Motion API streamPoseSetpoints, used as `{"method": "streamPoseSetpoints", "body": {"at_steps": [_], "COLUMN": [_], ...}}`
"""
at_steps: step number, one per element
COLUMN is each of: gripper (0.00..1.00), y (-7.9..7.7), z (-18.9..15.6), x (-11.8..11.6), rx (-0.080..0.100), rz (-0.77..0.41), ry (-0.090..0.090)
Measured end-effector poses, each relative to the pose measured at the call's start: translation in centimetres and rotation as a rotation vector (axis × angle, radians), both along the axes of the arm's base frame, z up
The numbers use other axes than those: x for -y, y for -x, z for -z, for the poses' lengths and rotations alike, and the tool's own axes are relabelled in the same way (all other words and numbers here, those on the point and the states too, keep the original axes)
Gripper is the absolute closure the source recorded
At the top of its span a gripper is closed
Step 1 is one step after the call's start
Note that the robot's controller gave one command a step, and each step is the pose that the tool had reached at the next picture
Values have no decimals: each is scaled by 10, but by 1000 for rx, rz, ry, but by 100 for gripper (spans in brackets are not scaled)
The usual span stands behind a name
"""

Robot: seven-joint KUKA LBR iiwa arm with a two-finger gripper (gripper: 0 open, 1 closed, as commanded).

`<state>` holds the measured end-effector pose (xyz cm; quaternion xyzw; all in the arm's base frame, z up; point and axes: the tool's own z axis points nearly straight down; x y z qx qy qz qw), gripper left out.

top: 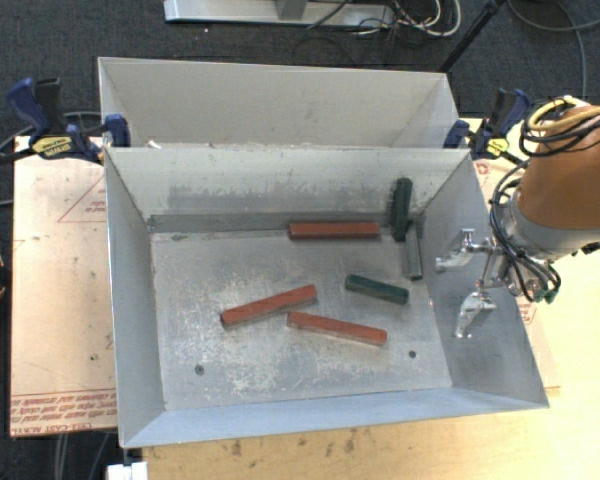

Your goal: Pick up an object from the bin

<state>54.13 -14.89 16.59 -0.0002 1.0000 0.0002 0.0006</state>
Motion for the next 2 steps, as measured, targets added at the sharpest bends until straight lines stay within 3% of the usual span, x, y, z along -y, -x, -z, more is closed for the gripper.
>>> {"method": "streamPoseSetpoints", "body": {"at_steps": [1, 2], "gripper": [0, 0], "y": [-31, -39], "z": [63, 62], "x": [-36, -48], "rx": [6, -2], "rz": [48, 45], "ry": [1, -1]}}
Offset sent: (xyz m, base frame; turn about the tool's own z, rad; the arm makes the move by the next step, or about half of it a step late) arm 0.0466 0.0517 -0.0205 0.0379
